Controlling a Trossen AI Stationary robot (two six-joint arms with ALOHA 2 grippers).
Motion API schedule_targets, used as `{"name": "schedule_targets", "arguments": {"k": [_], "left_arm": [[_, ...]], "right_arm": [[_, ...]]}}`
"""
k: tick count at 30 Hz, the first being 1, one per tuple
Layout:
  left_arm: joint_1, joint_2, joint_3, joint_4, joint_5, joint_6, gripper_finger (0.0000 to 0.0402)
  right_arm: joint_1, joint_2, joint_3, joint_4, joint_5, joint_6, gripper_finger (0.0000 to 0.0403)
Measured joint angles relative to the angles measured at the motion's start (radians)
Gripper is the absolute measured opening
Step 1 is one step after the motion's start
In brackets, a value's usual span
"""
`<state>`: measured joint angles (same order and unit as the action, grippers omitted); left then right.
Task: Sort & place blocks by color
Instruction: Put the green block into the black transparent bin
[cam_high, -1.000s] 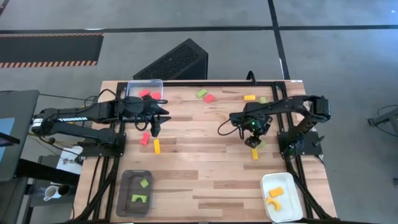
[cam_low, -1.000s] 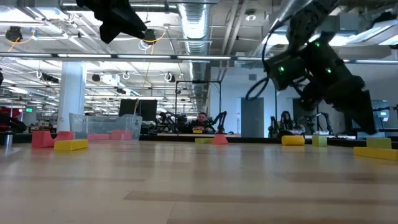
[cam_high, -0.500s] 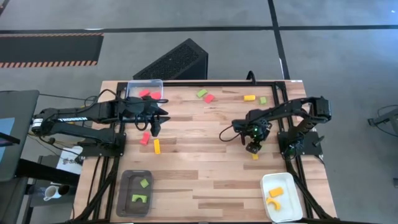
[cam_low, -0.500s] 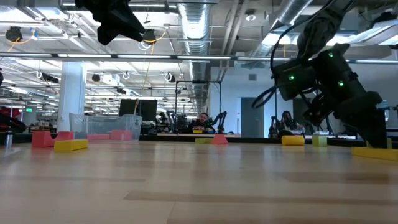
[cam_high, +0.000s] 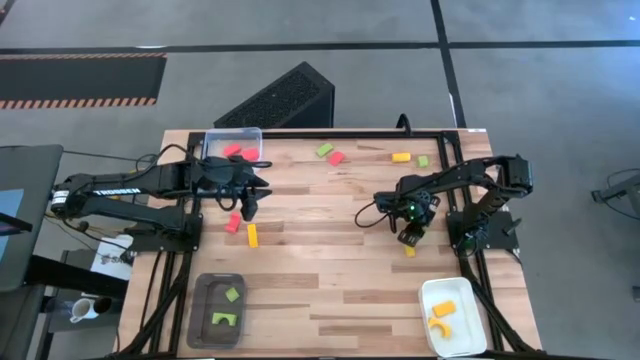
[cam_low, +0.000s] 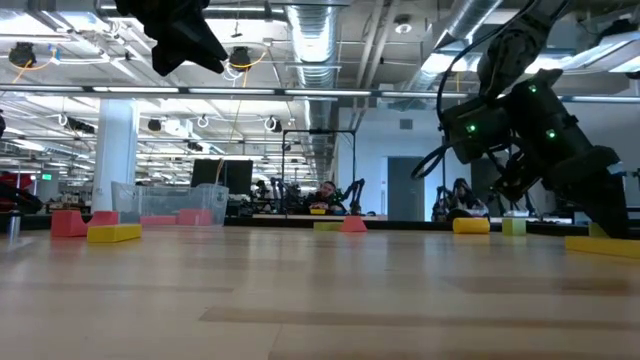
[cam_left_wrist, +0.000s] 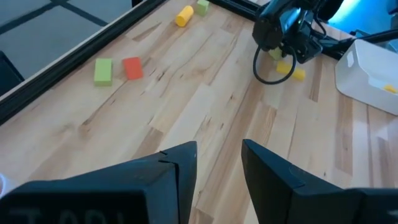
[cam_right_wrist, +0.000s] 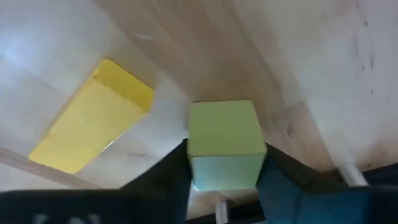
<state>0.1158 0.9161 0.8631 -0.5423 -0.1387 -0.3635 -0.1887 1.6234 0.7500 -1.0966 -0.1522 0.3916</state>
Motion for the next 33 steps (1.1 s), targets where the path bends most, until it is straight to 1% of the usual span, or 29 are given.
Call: {"name": "schedule_targets", "arguments": {"k": [2, 3, 6, 9, 12, 14, 17, 18, 20, 22, 23, 25, 27, 29, 31, 33], "left_arm": [[0.0, 0.0, 0.0, -0.009, 0.0, 0.001, 0.0112], [0.0, 0.0, 0.0, -0.014, 0.0, 0.001, 0.0112], [0.0, 0.0, 0.0, -0.034, 0.001, 0.0, 0.0112], [0.0, 0.0, 0.0, -0.04, 0.001, -0.004, 0.0112], [0.0, 0.002, 0.0, -0.027, 0.015, -0.035, 0.0112], [0.0, 0.007, 0.0, -0.024, 0.061, -0.035, 0.0112], [0.0, 0.004, -0.001, -0.008, 0.167, -0.03, 0.0112], [-0.001, -0.006, -0.015, 0.03, 0.195, -0.031, 0.0112], [-0.002, -0.059, -0.074, 0.148, 0.224, -0.045, 0.0112], [0.003, -0.123, -0.159, 0.302, 0.223, -0.098, 0.0112], [0.012, -0.149, -0.207, 0.382, 0.22, -0.143, 0.0112], [0.031, -0.179, -0.303, 0.541, 0.217, -0.283, 0.0112], [0.04, -0.182, -0.384, 0.729, 0.213, -0.455, 0.0112], [0.042, -0.156, -0.444, 0.879, 0.197, -0.649, 0.0112], [0.041, -0.117, -0.481, 0.954, 0.151, -0.879, 0.0112], [0.039, -0.072, -0.494, 0.961, 0.126, -1.083, 0.0112]], "right_arm": [[-0.005, -0.011, 0.0, -0.003, 0.001, 0.0, 0.0127], [-0.006, -0.021, 0.001, -0.005, 0.002, 0.0, 0.0123], [-0.011, -0.06, 0.022, -0.034, 0.013, 0.017, 0.0123], [-0.011, -0.123, 0.073, -0.083, 0.062, 0.054, 0.0123], [-0.011, -0.203, 0.141, -0.104, 0.075, 0.082, 0.0147], [-0.01, -0.26, 0.191, -0.08, 0.076, 0.109, 0.0162], [-0.002, -0.342, 0.251, 0.017, 0.09, 0.138, 0.0164], [0.004, -0.371, 0.264, 0.071, 0.09, 0.139, 0.0158], [0.025, -0.425, 0.271, 0.226, 0.094, 0.136, 0.0144], [0.051, -0.466, 0.265, 0.388, 0.096, 0.125, 0.013], [0.066, -0.483, 0.257, 0.473, 0.097, 0.111, 0.0126], [0.094, -0.496, 0.246, 0.648, 0.098, 0.079, 0.0126], [0.118, -0.493, 0.243, 0.794, 0.099, 0.04, 0.0132], [0.139, -0.468, 0.244, 0.946, 0.099, -0.023, 0.0142], [0.154, -0.433, 0.243, 1.047, 0.102, -0.106, 0.0148], [0.165, -0.389, 0.244, 1.141, 0.102, -0.185, 0.0147]]}}
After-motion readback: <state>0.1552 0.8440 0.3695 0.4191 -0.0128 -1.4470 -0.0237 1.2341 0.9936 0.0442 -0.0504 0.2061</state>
